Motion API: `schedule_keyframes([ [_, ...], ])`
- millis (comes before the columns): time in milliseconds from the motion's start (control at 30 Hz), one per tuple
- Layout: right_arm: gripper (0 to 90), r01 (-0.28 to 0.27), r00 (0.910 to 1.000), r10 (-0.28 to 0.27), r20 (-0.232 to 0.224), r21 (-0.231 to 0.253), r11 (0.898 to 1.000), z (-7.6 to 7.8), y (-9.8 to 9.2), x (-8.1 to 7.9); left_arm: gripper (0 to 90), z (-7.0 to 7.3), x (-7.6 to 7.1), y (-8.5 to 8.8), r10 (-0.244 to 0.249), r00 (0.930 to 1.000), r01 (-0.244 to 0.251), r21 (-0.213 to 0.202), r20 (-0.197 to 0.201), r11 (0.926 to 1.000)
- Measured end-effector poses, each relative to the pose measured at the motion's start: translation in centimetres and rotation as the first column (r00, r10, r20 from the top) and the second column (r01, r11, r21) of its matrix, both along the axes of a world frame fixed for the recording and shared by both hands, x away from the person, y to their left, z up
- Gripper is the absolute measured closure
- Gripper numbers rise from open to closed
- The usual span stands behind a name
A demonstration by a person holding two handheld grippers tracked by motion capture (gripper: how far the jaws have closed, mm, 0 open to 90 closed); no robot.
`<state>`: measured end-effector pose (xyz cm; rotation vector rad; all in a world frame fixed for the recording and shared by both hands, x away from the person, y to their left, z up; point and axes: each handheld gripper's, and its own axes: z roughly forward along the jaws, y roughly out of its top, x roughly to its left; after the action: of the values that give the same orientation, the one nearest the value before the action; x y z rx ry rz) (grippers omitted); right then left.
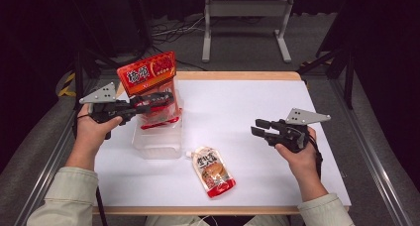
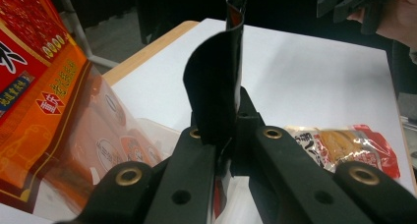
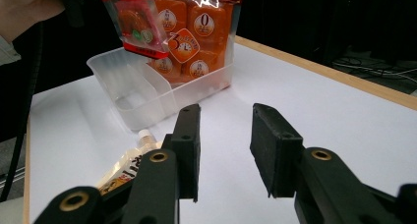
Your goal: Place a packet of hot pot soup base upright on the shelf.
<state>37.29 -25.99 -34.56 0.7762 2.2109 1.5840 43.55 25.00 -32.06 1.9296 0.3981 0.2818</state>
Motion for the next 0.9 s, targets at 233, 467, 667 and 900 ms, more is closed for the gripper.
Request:
schedule_keyframes([
  [233,65.0,-0.003,1.0,0.003,0.0,0.005,1.0,0.0,0.0,0.0,89.4,-0.6,0.2,-0.7,-0.047,0.9989,0.047,0.048,-0.008,0.9977],
  [467,64.8,-0.007,1.0,0.007,-0.001,0.009,1.0,-0.1,0.0,0.0,89.4,-1.5,0.8,-0.6,-0.037,0.9989,0.038,0.044,-0.027,0.9983],
  [667,65.2,-0.006,1.0,0.006,-0.001,0.002,1.0,-0.2,0.1,0.0,89.3,-1.9,1.0,-0.6,-0.048,0.9981,0.049,0.045,-0.04,0.9978],
  [900,64.9,-0.007,1.0,0.007,0.0,0.0,1.0,-0.2,0.2,0.0,88.8,-2.4,1.3,-0.5,-0.049,0.9977,0.051,0.038,-0.046,0.998],
])
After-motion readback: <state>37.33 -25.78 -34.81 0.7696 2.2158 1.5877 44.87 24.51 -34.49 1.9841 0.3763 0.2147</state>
